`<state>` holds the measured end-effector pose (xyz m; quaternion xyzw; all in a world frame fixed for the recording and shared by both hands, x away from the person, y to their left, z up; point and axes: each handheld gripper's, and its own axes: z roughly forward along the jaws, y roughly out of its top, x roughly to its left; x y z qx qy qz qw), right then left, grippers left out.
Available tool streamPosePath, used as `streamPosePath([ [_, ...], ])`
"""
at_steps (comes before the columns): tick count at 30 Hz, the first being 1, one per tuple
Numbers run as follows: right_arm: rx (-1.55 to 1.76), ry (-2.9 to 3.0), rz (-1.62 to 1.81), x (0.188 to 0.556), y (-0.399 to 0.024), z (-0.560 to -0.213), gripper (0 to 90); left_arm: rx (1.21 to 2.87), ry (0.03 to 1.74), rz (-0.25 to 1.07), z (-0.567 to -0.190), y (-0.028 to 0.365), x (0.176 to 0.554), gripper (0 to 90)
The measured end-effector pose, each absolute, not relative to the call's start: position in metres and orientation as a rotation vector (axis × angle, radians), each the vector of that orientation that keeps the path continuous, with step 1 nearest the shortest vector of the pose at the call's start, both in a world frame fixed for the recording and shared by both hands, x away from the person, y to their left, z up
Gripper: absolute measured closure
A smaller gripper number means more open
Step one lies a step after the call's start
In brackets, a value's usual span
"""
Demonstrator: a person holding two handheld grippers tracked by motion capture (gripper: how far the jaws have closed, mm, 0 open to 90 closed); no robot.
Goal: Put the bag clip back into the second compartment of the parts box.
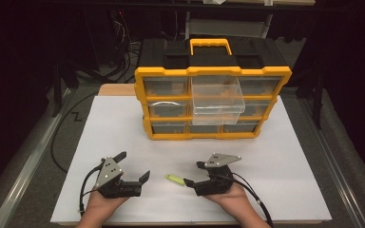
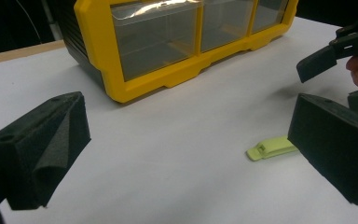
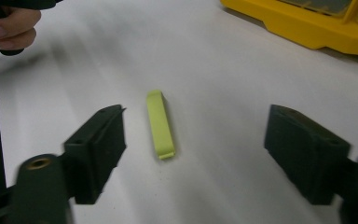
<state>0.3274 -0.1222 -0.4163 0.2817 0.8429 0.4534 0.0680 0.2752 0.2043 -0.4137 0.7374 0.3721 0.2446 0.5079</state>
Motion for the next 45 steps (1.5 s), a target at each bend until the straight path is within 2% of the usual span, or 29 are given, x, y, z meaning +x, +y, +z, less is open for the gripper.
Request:
streamPosePath([
  [1,0.849,2.539,1.366,0.327,-0.122,-0.416,15.4,1.777,0.897,0.589,-0.414,0.204,0.275,0.4],
  [2,0.851,2.537,1.365,0.327,-0.121,-0.416,8.9,1.777,0.895,0.593,-0.414,0.204,0.275,0.4],
  [3,0.851,2.537,1.365,0.327,-0.121,-0.416,8.9,1.777,0.895,0.593,-0.414,0.204,0.275,0.4],
  [5,0.833,2.54,1.348,0.327,-0.117,-0.417,0.1,1.777,0.894,0.592,-0.413,0.204,0.275,0.4],
  [22,0.689,2.674,1.199,0.329,-0.079,-0.43,2.2,1.78,0.885,0.582,-0.414,0.205,0.276,0.4],
  [24,0.682,2.695,1.192,0.329,-0.076,-0.432,5.0,1.78,0.883,0.58,-0.414,0.205,0.276,0.3],
  [25,0.683,2.707,1.199,0.329,-0.075,-0.435,10.5,1.782,0.881,0.579,-0.414,0.205,0.276,0.4],
  [26,0.683,2.707,1.199,0.329,-0.075,-0.435,10.5,1.782,0.881,0.579,-0.414,0.205,0.276,0.4],
  [29,0.706,2.7,1.197,0.331,-0.073,-0.437,22.9,1.782,0.88,0.577,-0.414,0.205,0.276,0.4],
  [31,0.699,2.697,1.202,0.332,-0.073,-0.437,25.6,1.78,0.882,0.579,-0.414,0.205,0.277,0.3],
  [33,0.711,2.695,1.184,0.332,-0.073,-0.437,36.5,1.77,0.886,0.578,-0.415,0.206,0.277,0.3],
  [34,0.711,2.695,1.184,0.332,-0.073,-0.437,36.5,1.77,0.886,0.578,-0.415,0.206,0.277,0.3],
  [35,0.704,2.704,1.191,0.332,-0.072,-0.437,44.6,1.765,0.892,0.57,-0.415,0.206,0.278,0.3],
  [36,0.704,2.704,1.191,0.332,-0.072,-0.437,44.6,1.765,0.892,0.57,-0.415,0.206,0.278,0.3],
  [37,0.682,2.7,1.188,0.331,-0.072,-0.436,52.2,1.757,0.896,0.567,-0.416,0.207,0.278,0.3],
  [39,0.675,2.699,1.19,0.331,-0.072,-0.436,53.9,1.75,0.897,0.562,-0.416,0.207,0.278,0.3],
  [41,0.664,2.714,1.183,0.33,-0.071,-0.437,61.8,1.746,0.885,0.561,-0.417,0.208,0.278,0.3],
  [45,0.653,2.716,1.176,0.33,-0.07,-0.436,69.1,1.764,0.883,0.561,-0.418,0.206,0.279,0.4],
])
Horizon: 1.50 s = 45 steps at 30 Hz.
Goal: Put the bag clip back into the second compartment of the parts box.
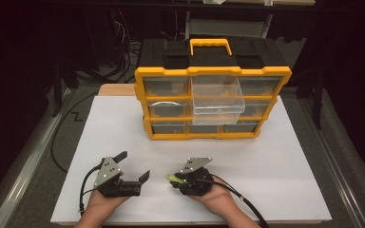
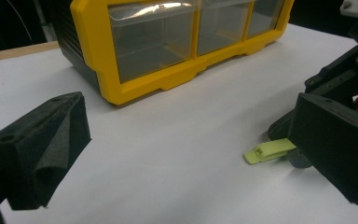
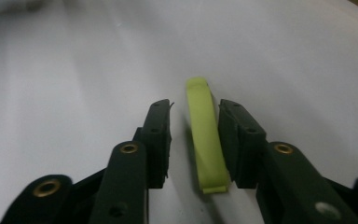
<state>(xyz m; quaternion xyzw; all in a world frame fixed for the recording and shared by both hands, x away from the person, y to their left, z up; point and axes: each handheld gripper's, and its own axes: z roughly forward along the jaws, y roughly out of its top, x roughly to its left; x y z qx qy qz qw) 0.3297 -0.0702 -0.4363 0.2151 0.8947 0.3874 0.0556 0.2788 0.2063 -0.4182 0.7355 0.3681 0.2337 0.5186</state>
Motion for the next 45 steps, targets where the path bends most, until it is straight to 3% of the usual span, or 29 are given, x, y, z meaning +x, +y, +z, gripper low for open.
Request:
streamPosePath([
  [10,0.561,2.693,1.13,0.328,-0.069,-0.437,78.5,1.774,0.91,0.579,-0.418,0.207,0.279,0.3],
  [27,0.547,2.652,1.22,0.326,-0.08,-0.421,79.2,1.785,0.907,0.595,-0.415,0.207,0.277,0.9],
  [45,0.665,2.648,1.202,0.332,-0.123,-0.416,79.3,1.785,0.883,0.581,-0.417,0.205,0.277,0.4],
])
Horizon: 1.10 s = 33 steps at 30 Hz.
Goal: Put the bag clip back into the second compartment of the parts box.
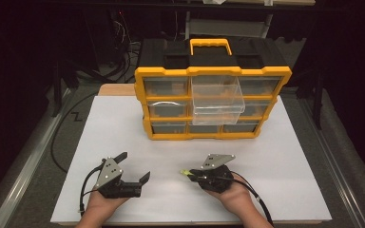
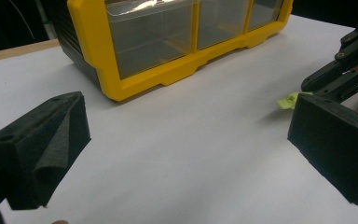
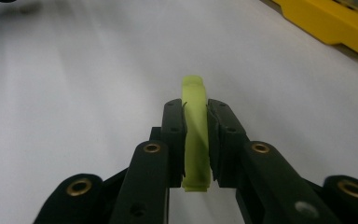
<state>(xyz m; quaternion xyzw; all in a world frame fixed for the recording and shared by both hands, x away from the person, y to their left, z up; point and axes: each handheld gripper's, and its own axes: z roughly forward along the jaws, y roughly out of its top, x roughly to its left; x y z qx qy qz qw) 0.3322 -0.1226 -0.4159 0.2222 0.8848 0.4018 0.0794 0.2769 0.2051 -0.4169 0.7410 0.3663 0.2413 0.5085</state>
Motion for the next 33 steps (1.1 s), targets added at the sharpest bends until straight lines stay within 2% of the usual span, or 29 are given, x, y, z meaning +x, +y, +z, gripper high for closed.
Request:
streamPosePath([
  [10,0.709,2.694,1.081,0.334,-0.143,-0.412,79.3,1.789,0.859,0.563,-0.418,0.203,0.278,0.4],
  [33,0.678,2.891,0.773,0.34,-0.174,-0.372,79.2,1.761,0.848,0.577,-0.415,0.205,0.276,0.4],
])
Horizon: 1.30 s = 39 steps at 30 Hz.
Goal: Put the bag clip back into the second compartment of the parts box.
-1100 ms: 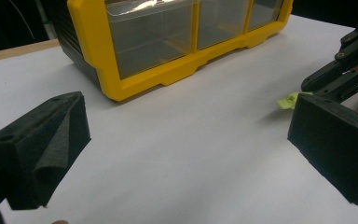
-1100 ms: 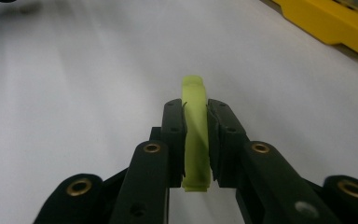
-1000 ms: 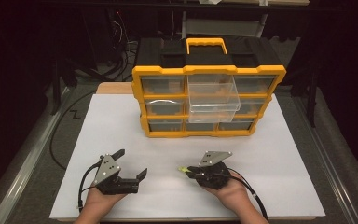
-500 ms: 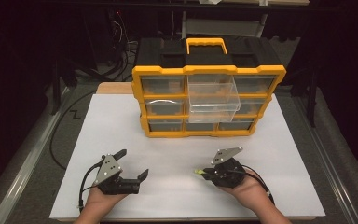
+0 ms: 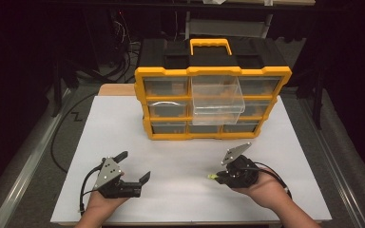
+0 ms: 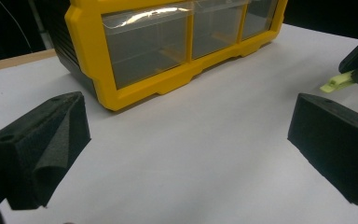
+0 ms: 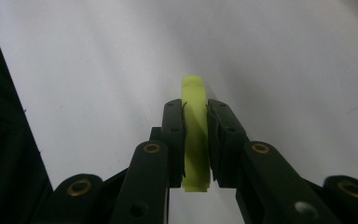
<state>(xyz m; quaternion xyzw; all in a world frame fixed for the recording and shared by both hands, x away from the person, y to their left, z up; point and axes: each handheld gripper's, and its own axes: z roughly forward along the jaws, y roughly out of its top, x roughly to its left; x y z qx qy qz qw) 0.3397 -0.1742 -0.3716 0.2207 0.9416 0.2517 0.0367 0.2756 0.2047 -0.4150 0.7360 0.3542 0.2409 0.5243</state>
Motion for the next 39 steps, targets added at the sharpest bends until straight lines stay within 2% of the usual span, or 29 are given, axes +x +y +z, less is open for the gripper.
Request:
streamPosePath([
  [39,0.578,3.017,0.665,0.351,-0.184,-0.278,79.2,1.74,0.833,0.566,-0.415,0.205,0.273,0.4],
])
